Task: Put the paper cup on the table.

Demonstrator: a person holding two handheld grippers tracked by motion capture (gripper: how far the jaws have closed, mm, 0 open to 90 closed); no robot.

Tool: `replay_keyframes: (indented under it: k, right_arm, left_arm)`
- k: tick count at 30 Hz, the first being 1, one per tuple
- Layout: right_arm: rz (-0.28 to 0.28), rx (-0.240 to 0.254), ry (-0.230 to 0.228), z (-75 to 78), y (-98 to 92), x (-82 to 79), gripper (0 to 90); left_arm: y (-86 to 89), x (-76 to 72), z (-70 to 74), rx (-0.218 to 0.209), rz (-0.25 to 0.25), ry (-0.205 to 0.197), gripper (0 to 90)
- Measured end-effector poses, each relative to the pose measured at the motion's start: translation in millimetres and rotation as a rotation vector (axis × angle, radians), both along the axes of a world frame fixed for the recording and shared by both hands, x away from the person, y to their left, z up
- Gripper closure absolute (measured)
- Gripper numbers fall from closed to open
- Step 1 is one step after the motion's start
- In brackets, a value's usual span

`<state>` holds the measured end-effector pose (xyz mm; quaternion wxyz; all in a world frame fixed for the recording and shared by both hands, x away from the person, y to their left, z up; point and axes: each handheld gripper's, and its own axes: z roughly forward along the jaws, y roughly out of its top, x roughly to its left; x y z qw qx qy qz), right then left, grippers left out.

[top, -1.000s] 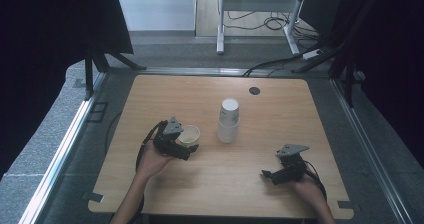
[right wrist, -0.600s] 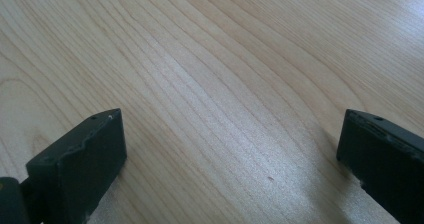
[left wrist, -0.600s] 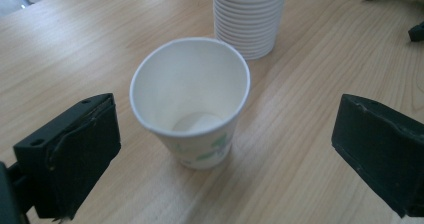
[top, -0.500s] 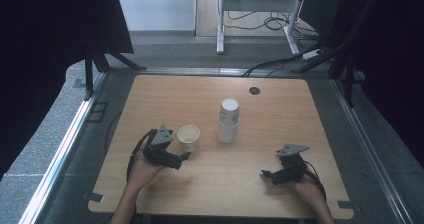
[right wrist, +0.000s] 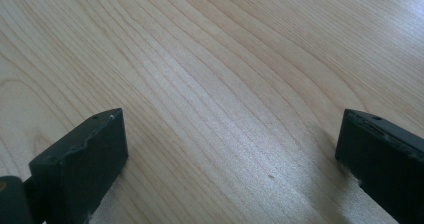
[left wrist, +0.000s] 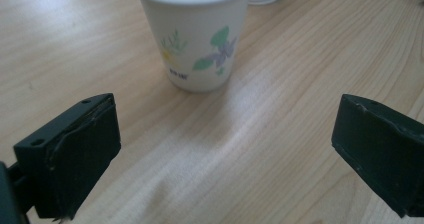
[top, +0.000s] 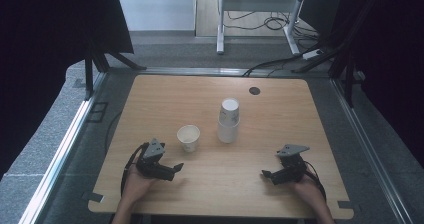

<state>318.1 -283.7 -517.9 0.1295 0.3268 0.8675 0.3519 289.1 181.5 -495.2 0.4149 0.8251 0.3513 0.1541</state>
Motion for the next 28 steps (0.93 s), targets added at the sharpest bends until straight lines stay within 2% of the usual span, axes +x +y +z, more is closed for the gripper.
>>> replay_keyframes:
  k: [10, 12, 14, 18, 20, 28]
  right_arm:
    - [0.0, 0.0, 0.0, 0.0, -0.1, -0.4, 0.4]
    - [0.0, -0.001, 0.0, 0.1, -0.1, -0.4, 0.4]
    - [0.0, 0.0, 0.0, 0.0, -0.1, -0.4, 0.4]
    - [0.0, 0.0, 0.0, 0.0, -0.1, -0.4, 0.4]
    - [0.0, 0.0, -0.001, 0.0, -0.1, -0.5, 0.4]
    - [-0.007, 0.004, -0.002, -0.2, -0.2, -2.3, 1.4]
  left_arm:
    - [-6.2, -2.9, -20.4, 0.025, 0.0, 0.052, 0.0]
    - [-9.0, -2.1, -22.1, 0.052, -0.002, 0.071, 0.0]
    - [-11.6, -2.1, -22.6, 0.071, -0.004, 0.072, 0.0]
    - [-17.8, 0.7, -25.1, 0.138, -0.005, 0.119, 0.0]
    - [-18.8, 2.2, -25.6, 0.136, -0.001, 0.137, 0.0]
    - [-19.6, 1.1, -25.7, 0.138, 0.014, 0.136, 0.0]
